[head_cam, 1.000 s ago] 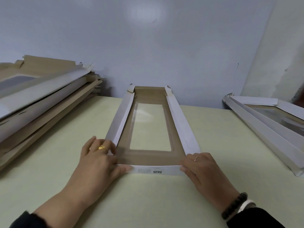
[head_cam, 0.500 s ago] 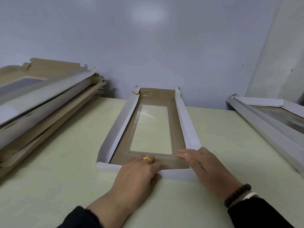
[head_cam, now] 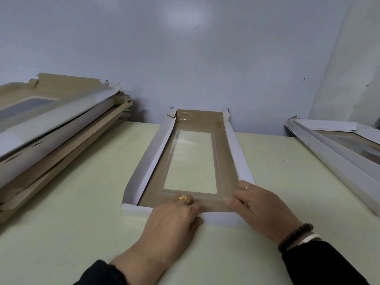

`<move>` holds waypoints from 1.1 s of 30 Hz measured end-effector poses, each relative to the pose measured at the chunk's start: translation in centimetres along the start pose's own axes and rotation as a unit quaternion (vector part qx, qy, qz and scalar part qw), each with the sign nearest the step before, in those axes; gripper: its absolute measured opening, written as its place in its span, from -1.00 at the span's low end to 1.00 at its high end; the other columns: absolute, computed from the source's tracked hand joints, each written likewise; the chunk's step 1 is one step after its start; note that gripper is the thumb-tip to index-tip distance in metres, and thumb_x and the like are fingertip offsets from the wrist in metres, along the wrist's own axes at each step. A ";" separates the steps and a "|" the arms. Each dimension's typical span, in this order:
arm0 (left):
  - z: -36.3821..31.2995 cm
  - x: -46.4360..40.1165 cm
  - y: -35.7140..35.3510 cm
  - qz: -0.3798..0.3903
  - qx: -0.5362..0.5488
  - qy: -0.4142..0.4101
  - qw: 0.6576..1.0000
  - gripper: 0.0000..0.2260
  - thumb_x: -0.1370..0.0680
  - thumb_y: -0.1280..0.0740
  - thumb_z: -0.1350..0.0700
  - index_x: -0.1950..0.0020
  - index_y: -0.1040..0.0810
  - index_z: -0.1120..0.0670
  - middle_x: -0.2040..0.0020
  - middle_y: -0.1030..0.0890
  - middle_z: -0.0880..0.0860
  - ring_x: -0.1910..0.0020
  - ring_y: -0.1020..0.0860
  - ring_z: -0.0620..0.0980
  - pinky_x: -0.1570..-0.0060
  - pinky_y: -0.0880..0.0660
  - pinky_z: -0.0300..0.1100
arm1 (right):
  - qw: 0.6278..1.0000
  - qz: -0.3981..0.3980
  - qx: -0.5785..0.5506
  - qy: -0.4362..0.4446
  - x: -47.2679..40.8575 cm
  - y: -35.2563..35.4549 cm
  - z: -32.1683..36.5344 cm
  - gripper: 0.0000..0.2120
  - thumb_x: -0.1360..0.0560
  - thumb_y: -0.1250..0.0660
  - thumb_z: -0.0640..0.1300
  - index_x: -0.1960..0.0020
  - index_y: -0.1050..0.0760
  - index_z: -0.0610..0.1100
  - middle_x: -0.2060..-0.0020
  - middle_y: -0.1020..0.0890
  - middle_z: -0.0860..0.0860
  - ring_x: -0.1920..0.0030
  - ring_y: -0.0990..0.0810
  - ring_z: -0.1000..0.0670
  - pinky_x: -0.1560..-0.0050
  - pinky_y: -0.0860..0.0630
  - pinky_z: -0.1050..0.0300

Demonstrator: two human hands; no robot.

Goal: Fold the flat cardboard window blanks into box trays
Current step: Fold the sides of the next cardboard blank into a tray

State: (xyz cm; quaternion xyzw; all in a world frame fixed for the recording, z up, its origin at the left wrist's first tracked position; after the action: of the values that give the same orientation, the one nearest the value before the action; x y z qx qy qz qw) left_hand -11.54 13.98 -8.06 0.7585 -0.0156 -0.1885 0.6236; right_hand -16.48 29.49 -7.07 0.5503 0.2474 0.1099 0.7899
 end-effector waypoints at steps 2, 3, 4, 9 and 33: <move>0.0 0.0 0.0 0.003 -0.005 0.004 1.000 -0.85 -0.60 -0.09 -0.04 -0.01 -0.43 -0.06 0.13 -0.29 -0.11 -0.04 -0.38 -0.09 0.27 -0.11 -0.22 | 1.000 -0.002 0.004 0.029 0.3 0.1 0.1 -0.37 -0.36 0.08 0.47 0.41 -0.21 -0.11 0.39 -0.29 0.03 0.42 -0.25 0.07 0.34 -0.29 0.16; 0.0 0.0 0.0 0.002 -0.007 0.004 1.000 -0.85 -0.60 -0.09 -0.04 0.00 -0.43 -0.06 0.13 -0.29 -0.11 -0.04 -0.39 -0.09 0.28 -0.11 -0.22 | 0.999 -0.008 0.001 0.040 0.5 0.2 0.1 -0.38 -0.32 0.02 0.47 0.43 -0.19 -0.10 0.41 -0.27 0.04 0.44 -0.23 0.09 0.35 -0.28 0.15; 0.0 0.0 0.0 0.002 -0.009 0.004 1.000 -0.84 -0.60 -0.09 -0.05 -0.01 -0.43 -0.06 0.13 -0.30 -0.11 -0.04 -0.39 -0.10 0.28 -0.11 -0.23 | 0.999 -0.014 -0.004 0.046 0.6 0.4 0.0 -0.41 -0.29 -0.07 0.45 0.44 -0.17 -0.10 0.42 -0.26 0.05 0.45 -0.21 0.11 0.36 -0.26 0.14; 0.1 0.0 -0.2 -0.006 -0.021 0.000 1.000 -0.81 -0.60 -0.08 -0.05 0.00 -0.42 -0.01 0.11 -0.33 -0.10 -0.03 -0.40 -0.09 0.26 -0.16 -0.22 | 0.998 -0.011 -0.043 0.052 1.1 0.9 0.1 -0.52 -0.31 -0.45 0.17 0.40 -0.29 -0.15 0.40 -0.36 0.03 0.40 -0.30 0.05 0.33 -0.33 0.10; 7.0 0.7 2.5 -0.075 -0.007 -0.074 0.994 -0.57 -0.46 0.07 -0.38 0.35 -0.25 -0.08 0.41 -0.20 -0.23 0.34 -0.21 -0.15 0.25 -0.21 -0.27 | 0.998 -0.049 0.011 0.029 1.4 1.3 -2.7 -0.71 -0.48 -0.34 0.02 0.28 -0.52 -0.18 0.44 -0.44 0.09 0.30 -0.39 -0.04 0.17 -0.19 0.28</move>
State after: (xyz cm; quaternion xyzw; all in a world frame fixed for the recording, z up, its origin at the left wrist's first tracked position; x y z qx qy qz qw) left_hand -12.57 6.64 -6.96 0.7374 -0.0033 -0.2903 0.6099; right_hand -16.54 32.76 -6.92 0.5428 0.2976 0.0843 0.7809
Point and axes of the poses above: each hand's wrist, its own x-axis away from the middle knuckle, its own y-axis out of the back of the hand, z = x × y, the point moved 6 cm from there along -x, towards the middle knuckle
